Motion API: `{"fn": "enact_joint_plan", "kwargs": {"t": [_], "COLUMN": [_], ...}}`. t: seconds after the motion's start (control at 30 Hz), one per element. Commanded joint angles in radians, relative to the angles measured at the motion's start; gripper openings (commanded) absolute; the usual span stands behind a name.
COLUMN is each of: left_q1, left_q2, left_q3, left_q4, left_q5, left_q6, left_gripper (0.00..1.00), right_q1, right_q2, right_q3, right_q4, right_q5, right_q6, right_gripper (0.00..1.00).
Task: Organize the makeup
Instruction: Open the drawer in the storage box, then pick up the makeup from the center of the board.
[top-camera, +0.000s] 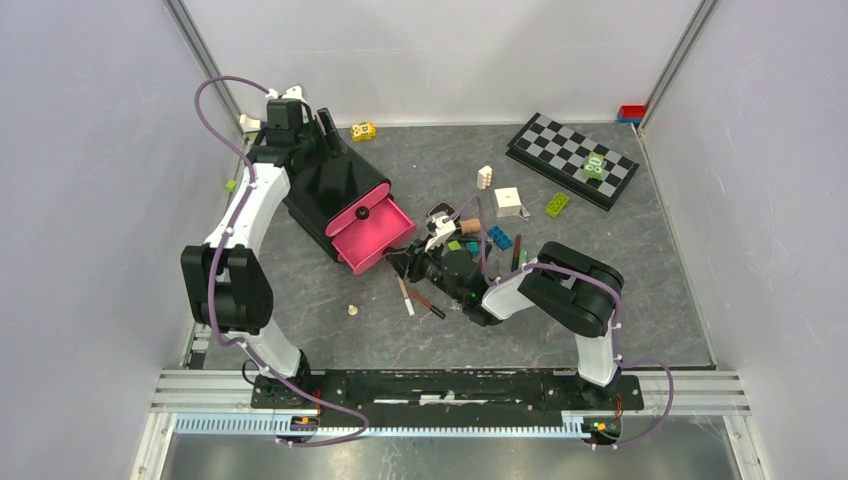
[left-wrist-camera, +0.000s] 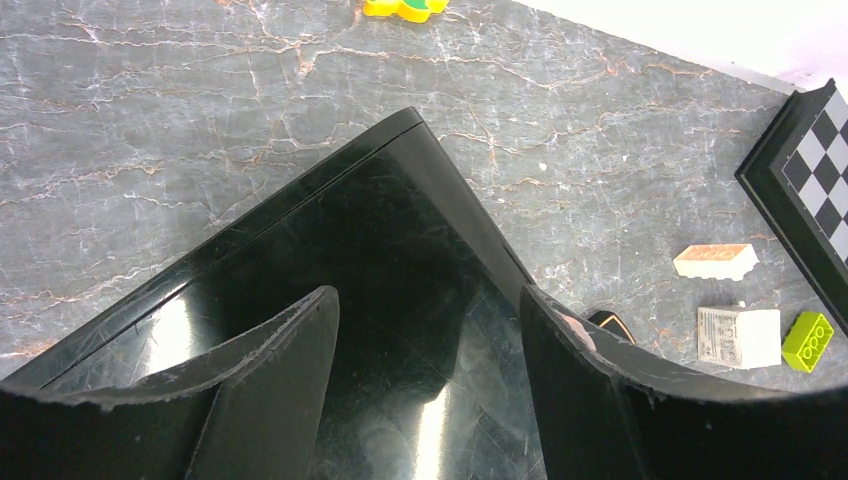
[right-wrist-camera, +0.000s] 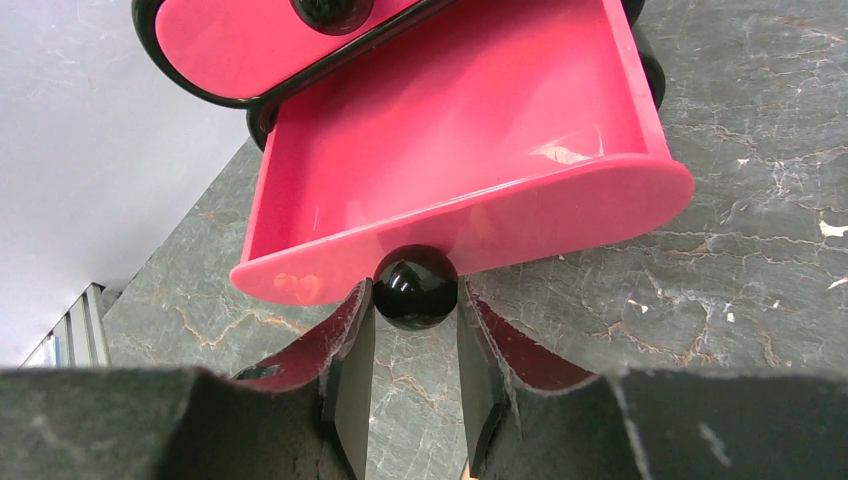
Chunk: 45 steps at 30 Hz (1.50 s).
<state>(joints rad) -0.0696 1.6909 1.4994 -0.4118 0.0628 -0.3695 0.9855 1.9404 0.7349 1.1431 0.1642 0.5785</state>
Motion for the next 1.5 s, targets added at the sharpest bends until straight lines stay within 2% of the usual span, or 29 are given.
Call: {"fn": "enact_joint_plan", "kwargs": {"t": [0.0, 0.33, 0.6, 1.0, 1.23, 1.47], "left_q1": [-0.004, -0.003, -0.003, -0.003, -0.003, -0.002], "left_q2": [0.085, 0.084, 0.084, 0.07, -0.035, -0.25], "left_q3": [-0.054, -0.054, -0.054, -0.051, -0.067, -0.102], "left_q4": [-0.225, -0.224, -0.226, -0.232, -0.225, -0.197], "left_q5": [0.022, 0.027, 0.028, 0.028, -0.008, -0.086], "left_q6": [0.024, 0.023, 0.024, 0.026, 0.028, 0.022], "left_gripper": [0.74, 0.74, 0.74, 0.74, 0.75, 0.77], "right_q1": [0.007, 0.007, 0.007, 0.007, 0.007, 0.007], "right_q2": [-0.029, -0.053, -0.08, -0.274, -0.496, -0.674], "right_q3": [-0.004, -0.04, -0.05, -0.125, -0.152, -0.111], "right_q4": [0.036, 0.023, 0.021, -0.138, -0.556, -1.035], "right_q5": [0.018, 0.059, 0.049, 0.065, 0.132, 0.307], "right_q6": [-0.025, -0.022, -0.045, -0.15, -0.308, -0.413], "right_gripper": [0.25, 0.27, 0.48, 0.54, 0.56, 0.63]}}
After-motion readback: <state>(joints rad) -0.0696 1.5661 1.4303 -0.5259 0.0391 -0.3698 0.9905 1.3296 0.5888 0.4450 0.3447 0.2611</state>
